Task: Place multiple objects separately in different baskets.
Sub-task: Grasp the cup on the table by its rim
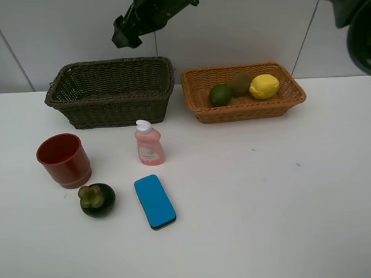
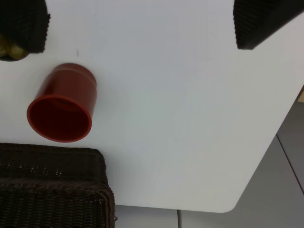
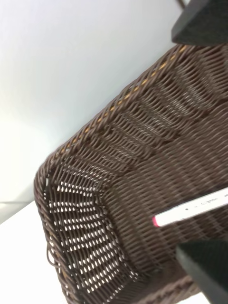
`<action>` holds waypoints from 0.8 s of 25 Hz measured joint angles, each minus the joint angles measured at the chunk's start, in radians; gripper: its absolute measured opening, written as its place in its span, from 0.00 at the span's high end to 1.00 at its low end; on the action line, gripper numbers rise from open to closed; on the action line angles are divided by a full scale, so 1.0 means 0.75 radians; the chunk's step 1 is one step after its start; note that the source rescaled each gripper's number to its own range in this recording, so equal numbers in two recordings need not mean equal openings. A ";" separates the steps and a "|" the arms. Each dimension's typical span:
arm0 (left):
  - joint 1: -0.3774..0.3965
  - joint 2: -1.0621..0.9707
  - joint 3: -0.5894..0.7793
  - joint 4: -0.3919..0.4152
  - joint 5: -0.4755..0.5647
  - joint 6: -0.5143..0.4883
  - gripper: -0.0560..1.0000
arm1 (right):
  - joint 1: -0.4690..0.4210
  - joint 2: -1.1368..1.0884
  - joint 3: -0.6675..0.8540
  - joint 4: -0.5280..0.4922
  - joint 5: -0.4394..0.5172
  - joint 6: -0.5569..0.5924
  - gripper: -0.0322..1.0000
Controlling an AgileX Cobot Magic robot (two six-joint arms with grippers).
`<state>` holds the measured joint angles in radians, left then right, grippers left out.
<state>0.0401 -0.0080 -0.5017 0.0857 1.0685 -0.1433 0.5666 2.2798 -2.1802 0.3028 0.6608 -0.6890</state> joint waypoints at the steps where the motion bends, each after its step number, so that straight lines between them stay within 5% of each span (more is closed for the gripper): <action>1: 0.000 0.000 0.000 0.000 0.000 0.000 0.00 | -0.009 -0.026 0.000 -0.029 0.040 0.043 0.13; 12: 0.000 0.000 0.000 0.000 0.000 0.000 0.00 | -0.072 -0.367 0.000 -0.362 0.533 0.277 0.13; 20: 0.000 0.000 0.000 0.000 0.000 0.000 0.00 | -0.072 -0.646 0.000 -0.459 0.736 0.388 0.13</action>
<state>0.0401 -0.0080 -0.5017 0.0857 1.0685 -0.1433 0.5123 1.7954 -2.1802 -0.0411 1.2129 -0.3980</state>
